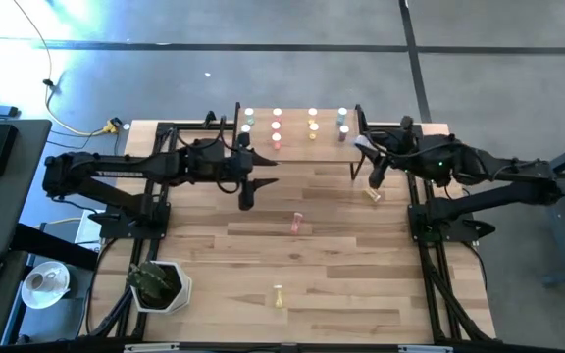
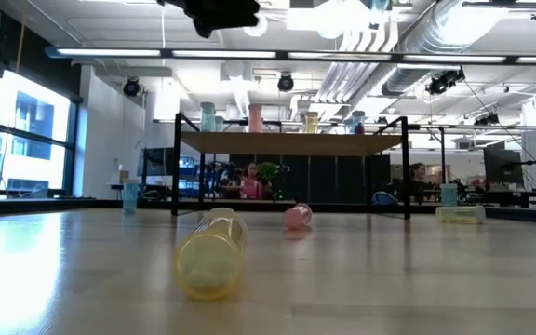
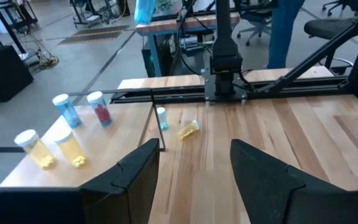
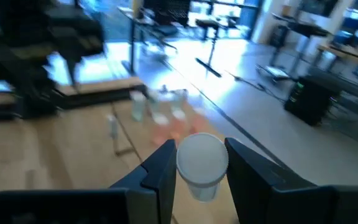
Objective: Pick and place medicine bottles onto shelf by color
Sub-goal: Put the blue pill bottle on the shelf
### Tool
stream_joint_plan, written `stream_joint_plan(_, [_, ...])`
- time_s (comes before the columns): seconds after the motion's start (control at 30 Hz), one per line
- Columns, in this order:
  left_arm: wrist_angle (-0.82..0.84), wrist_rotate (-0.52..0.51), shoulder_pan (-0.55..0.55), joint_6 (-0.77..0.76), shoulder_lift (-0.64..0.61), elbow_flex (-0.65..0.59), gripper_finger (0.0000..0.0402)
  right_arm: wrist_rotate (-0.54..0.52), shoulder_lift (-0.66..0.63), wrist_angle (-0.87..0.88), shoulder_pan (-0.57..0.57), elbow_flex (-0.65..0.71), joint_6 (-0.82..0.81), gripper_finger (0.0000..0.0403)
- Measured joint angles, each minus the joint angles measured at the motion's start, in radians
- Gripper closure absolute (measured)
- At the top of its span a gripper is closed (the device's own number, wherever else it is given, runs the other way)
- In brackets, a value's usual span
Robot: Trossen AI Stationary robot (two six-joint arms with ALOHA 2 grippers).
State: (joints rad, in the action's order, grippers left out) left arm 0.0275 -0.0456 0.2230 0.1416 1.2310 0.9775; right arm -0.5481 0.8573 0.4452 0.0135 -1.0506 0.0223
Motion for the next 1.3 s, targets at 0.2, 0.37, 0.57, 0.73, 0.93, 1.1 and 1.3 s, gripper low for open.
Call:
stream_joint_plan(0.2, [0.049, 0.0, 0.0, -0.007, -0.053, 0.0, 0.0215, -0.072, -0.05, -0.027, 0.058, 0.183, -0.126, 0.0293])
stream_joint_plan(0.37, [0.072, 0.0, 0.0, -0.007, -0.082, 0.0, 0.0216, 0.06, -0.051, -0.108, 0.159, 0.311, -0.213, 0.0293])
stream_joint_plan(0.57, [0.075, 0.0, 0.0, -0.006, -0.086, 0.0, 0.0216, 0.173, -0.024, -0.216, 0.284, 0.373, -0.25, 0.0293])
stream_joint_plan(0.73, [0.096, 0.0, 0.0, -0.007, -0.086, 0.0, 0.0216, 0.274, 0.052, -0.218, 0.364, 0.341, -0.226, 0.0293])
stream_joint_plan(0.93, [0.108, -0.004, 0.0, -0.007, -0.086, 0.0, 0.0216, 0.295, 0.128, -0.218, 0.394, 0.307, -0.182, 0.0293])
stream_joint_plan(1.1, [0.112, -0.004, 0.0, -0.006, -0.085, 0.0, 0.0216, 0.287, 0.173, -0.224, 0.395, 0.298, -0.16, 0.0293])
stream_joint_plan(1.3, [0.111, -0.011, 0.0, 0.001, -0.085, 0.0, 0.0216, 0.263, 0.19, -0.23, 0.401, 0.298, -0.134, 0.0293])
